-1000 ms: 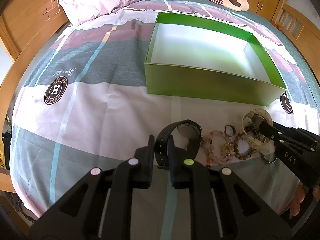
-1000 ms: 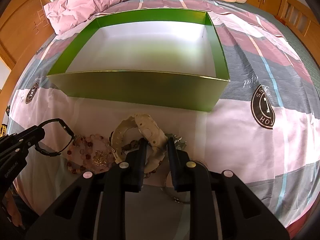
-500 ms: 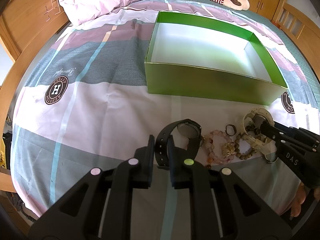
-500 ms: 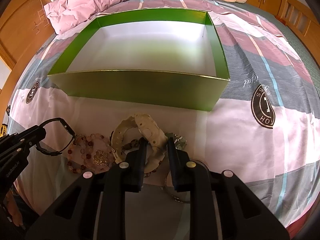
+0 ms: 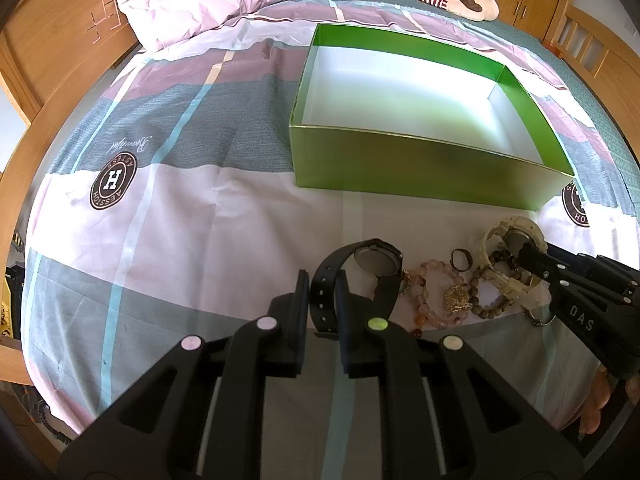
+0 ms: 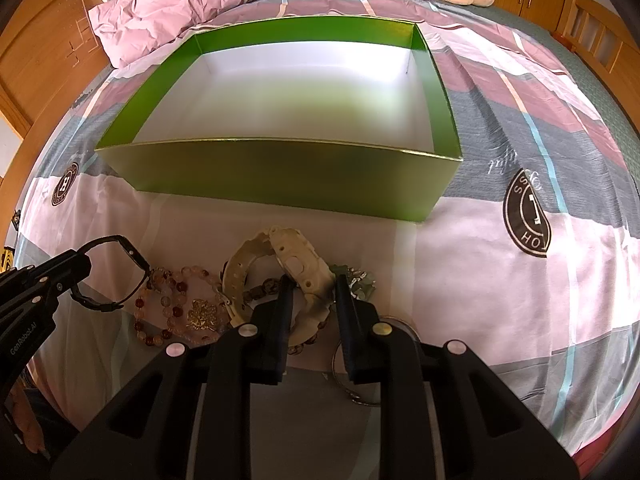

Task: Organize jewelry
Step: 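Lift the black watch with left tool while right lifts the cream watch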

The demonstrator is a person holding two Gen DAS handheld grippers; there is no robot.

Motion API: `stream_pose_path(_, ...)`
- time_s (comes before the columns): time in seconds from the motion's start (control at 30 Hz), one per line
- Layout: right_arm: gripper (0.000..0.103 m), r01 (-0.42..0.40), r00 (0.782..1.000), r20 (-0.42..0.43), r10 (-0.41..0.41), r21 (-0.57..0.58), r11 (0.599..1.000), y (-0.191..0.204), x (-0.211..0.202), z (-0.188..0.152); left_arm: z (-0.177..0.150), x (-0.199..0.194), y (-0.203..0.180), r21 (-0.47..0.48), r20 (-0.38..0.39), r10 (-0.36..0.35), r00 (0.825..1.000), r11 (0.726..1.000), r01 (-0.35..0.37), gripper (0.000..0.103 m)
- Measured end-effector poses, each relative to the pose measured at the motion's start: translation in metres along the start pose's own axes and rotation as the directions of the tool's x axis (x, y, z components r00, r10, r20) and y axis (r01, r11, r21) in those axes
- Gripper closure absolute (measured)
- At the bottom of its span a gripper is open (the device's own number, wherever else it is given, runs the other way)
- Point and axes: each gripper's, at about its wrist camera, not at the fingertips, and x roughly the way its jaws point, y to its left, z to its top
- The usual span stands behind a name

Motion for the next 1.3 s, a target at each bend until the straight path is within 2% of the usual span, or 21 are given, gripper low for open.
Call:
stream_pose_path(0.97, 0.081, 0.002, 1.0, 0.005, -0.002, -0.003, 1.0, 0.0, -0.001, -0.001, 0.002, -0.004, 0.003, -0.004, 0.01, 0.003, 1.0, 1.0, -0.003, 0.089)
stream_pose_path(1.13, 0.081, 0.007, 0.999, 0.049, -0.008, 0.015, 1.0, -0.004, -0.01, 0.002, 0.003, -0.008, 0.007, -0.027, 0.033, 0.0, 0.999, 1.0, 0.001, 0.089)
stream_pose_path(1.3, 0.081, -0.028, 0.994, 0.108, 0.024, 0.035, 0.999, -0.009, -0.029, 0.007, 0.007, -0.023, 0.014, -0.051, 0.107, 0.024, 0.994, 0.999, -0.019, 0.089)
